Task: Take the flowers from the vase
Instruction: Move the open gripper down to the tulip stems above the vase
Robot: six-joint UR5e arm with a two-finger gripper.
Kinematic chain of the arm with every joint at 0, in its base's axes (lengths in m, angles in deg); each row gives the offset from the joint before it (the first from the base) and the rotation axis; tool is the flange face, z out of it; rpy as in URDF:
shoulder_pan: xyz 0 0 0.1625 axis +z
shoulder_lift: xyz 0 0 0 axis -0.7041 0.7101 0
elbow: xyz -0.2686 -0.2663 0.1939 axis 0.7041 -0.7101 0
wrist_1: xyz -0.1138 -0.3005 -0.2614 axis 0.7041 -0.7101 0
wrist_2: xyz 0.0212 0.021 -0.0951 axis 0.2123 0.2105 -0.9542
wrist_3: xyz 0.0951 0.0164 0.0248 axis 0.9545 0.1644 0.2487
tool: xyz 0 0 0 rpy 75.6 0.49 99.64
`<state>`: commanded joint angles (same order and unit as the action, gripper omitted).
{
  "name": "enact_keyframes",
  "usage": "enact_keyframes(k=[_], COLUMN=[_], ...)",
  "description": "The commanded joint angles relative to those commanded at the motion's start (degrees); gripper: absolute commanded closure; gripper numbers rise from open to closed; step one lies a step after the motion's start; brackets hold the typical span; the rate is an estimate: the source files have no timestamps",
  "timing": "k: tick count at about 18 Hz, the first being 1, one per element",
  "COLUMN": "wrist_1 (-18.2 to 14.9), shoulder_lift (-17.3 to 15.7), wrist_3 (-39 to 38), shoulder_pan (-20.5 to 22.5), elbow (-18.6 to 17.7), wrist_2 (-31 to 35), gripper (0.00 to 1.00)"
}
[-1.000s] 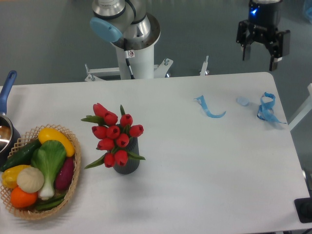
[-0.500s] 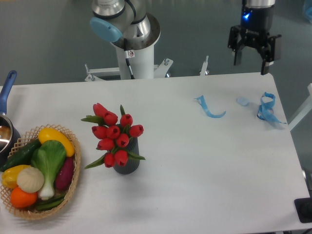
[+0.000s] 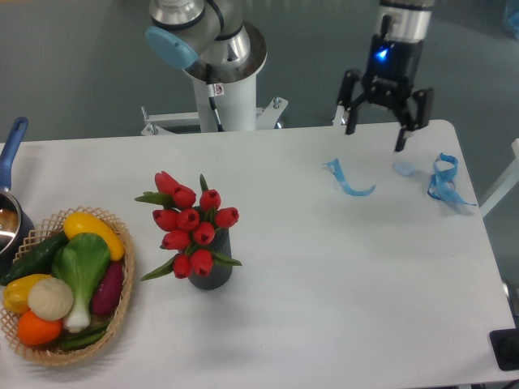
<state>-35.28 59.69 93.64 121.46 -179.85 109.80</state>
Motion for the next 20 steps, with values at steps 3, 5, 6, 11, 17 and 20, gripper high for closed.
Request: enact_keyframes(k=[3, 5, 6, 11, 17, 20], wrist_1=[0.09, 0.09, 0.35, 1.41, 4.39, 7.55], shoulder_lift=[0.87, 0.97, 0.97, 0.79, 3.77, 6.05], wrist_3=[-3.72, -4.77, -4.78, -4.95, -4.95, -4.95], shoulder_pan=[-2.81, -3.78, -4.14, -6.34, -11.87, -14.15], elbow=[-1.23, -1.67, -2.37, -4.57, -4.57, -4.57], wrist_2=[-5.35, -9.40, -10.11, -12.84, -13.81, -13.81], gripper=[0.00, 0.00, 0.00, 0.00, 0.00, 0.00])
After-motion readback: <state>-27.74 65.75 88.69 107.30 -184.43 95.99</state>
